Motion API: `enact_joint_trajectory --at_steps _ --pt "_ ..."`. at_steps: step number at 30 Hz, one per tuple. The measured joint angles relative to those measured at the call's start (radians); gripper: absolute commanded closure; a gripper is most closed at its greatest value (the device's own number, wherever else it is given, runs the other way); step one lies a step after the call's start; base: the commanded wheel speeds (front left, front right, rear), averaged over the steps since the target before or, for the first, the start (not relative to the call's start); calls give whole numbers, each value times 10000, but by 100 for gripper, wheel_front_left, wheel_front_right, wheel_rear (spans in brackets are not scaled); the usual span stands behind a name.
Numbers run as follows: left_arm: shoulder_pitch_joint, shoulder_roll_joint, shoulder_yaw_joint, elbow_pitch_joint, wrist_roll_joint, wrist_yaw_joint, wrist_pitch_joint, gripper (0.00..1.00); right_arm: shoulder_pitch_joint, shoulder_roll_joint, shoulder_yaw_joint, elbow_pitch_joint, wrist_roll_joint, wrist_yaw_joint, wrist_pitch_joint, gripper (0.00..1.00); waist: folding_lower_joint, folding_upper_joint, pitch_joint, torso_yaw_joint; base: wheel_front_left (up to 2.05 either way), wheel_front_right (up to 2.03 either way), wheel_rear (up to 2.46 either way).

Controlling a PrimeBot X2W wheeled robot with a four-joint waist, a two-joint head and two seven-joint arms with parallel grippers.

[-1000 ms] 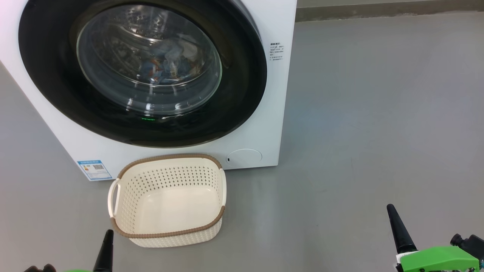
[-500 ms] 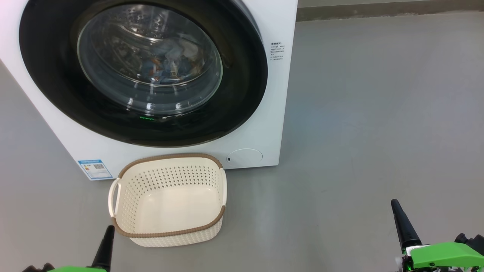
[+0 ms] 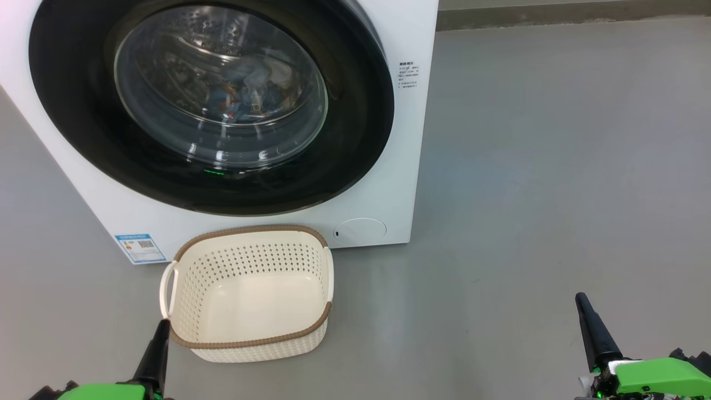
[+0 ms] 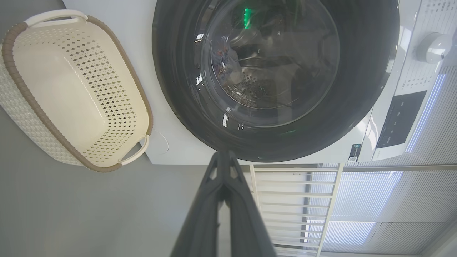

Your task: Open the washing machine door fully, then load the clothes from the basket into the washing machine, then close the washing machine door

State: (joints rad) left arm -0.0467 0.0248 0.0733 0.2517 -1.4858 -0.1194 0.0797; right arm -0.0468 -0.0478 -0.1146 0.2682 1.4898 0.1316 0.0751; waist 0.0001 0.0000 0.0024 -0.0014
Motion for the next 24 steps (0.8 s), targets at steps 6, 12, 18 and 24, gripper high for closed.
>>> enact_joint_trajectory --at_steps 6,12,18,24 --pt "-20 2 33 81 -656 -12 180 100 -10 0 -48 6 665 -25 151 100 0 0 4 9 0 0 0" --pt "-206 2 54 125 -1147 -31 274 100 -209 0 -123 15 1151 -25 293 100 0 0 7 14 0 0 0" --pt "-205 4 56 127 -1147 -40 274 100 -213 0 -196 17 1151 -25 293 100 -1 0 6 14 0 0 0" --pt "-205 4 56 127 -1147 -40 274 100 -213 0 -207 19 1149 -25 293 100 -1 0 7 14 0 0 0"
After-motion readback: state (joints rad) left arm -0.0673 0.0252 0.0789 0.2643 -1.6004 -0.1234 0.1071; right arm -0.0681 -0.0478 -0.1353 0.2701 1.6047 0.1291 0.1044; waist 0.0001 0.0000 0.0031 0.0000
